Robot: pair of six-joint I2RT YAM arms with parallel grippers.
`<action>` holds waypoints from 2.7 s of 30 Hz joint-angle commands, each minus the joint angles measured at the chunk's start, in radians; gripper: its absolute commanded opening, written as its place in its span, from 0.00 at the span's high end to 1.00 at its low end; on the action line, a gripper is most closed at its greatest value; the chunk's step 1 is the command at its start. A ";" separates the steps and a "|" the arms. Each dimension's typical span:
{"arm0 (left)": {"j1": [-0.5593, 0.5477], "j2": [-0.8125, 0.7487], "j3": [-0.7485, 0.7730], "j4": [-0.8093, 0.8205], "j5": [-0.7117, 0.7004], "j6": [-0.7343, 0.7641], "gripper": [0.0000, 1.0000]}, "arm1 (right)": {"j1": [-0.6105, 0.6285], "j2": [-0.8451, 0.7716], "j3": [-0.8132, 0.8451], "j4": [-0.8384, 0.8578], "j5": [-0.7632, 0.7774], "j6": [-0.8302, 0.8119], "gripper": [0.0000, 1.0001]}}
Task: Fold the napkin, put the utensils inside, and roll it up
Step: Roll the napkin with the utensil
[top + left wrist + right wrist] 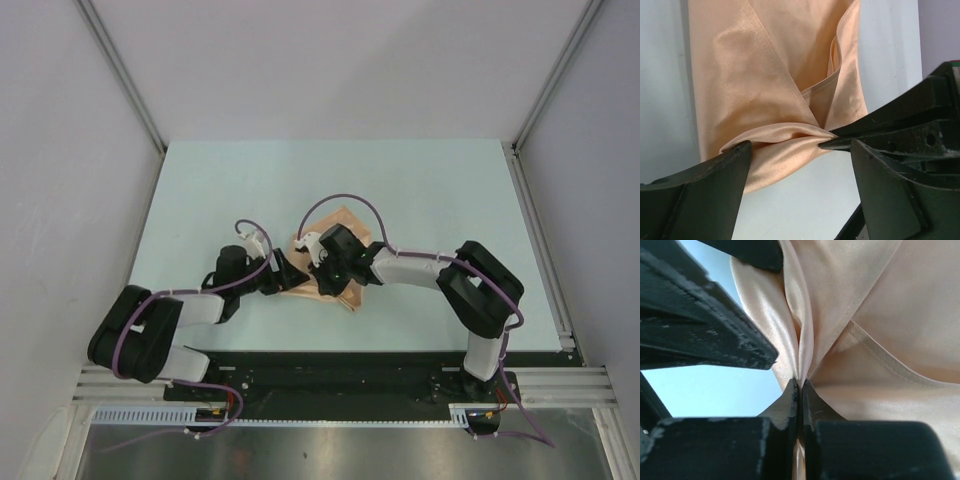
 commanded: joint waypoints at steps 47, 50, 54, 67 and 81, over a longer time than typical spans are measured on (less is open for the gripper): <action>0.088 0.067 0.001 -0.077 -0.041 0.124 0.67 | -0.265 0.343 0.258 -0.349 -0.561 0.144 1.00; 0.088 0.085 0.019 -0.099 -0.038 0.127 0.81 | -0.265 0.313 0.258 -0.349 -0.561 0.154 0.89; 0.088 0.094 0.030 -0.111 -0.040 0.127 0.94 | -0.267 0.236 0.258 -0.355 -0.535 0.172 0.63; 0.088 0.123 0.053 -0.131 -0.034 0.132 1.00 | -0.207 -0.310 -0.041 -0.260 -0.083 0.259 0.26; 0.088 0.127 0.060 -0.139 -0.034 0.132 1.00 | -0.121 -0.418 -0.213 -0.214 0.069 0.307 0.30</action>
